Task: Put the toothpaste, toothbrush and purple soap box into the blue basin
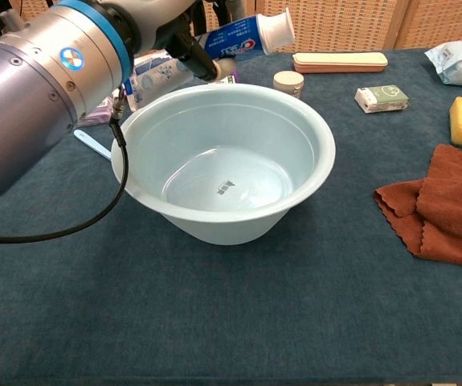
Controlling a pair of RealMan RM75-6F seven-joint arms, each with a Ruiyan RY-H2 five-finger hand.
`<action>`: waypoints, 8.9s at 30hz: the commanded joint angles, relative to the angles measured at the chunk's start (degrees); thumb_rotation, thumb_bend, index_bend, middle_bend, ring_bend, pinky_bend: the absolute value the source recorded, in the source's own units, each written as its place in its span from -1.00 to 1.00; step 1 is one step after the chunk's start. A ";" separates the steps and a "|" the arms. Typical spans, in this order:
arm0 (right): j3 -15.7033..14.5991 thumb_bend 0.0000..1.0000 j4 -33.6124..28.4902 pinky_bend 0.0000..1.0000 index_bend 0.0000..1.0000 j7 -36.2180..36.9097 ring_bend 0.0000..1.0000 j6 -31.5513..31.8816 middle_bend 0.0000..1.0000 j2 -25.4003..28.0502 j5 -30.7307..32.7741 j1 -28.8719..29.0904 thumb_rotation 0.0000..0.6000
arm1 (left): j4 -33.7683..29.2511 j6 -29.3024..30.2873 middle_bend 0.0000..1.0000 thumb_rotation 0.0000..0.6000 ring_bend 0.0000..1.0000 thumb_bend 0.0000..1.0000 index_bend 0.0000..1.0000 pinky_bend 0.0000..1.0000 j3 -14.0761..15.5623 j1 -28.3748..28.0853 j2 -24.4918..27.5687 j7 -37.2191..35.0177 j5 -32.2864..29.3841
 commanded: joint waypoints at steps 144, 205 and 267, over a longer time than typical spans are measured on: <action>0.54 -0.74 1.03 -1.00 -1.00 -1.95 -1.00 -0.33 -1.00 -1.63 0.74 0.11 1.00 | 21.10 -18.26 -1.00 1.00 -1.00 -0.37 -0.01 -0.58 12.63 -2.05 13.22 -3.01 -22.33; 0.28 -0.74 1.00 -1.00 -1.00 -2.28 -1.00 0.29 -1.00 -1.60 -0.03 -0.16 1.00 | 8.89 -13.28 -1.00 1.00 -1.00 -0.19 0.31 -0.58 6.02 -1.01 26.11 -3.04 -24.35; 0.17 -0.74 1.13 -1.00 -1.00 1.77 -1.00 2.42 -1.00 -0.24 -1.11 -0.41 1.00 | -8.13 0.78 -1.00 1.00 -1.00 -0.34 -0.64 -0.58 3.77 -12.71 12.78 7.95 -28.81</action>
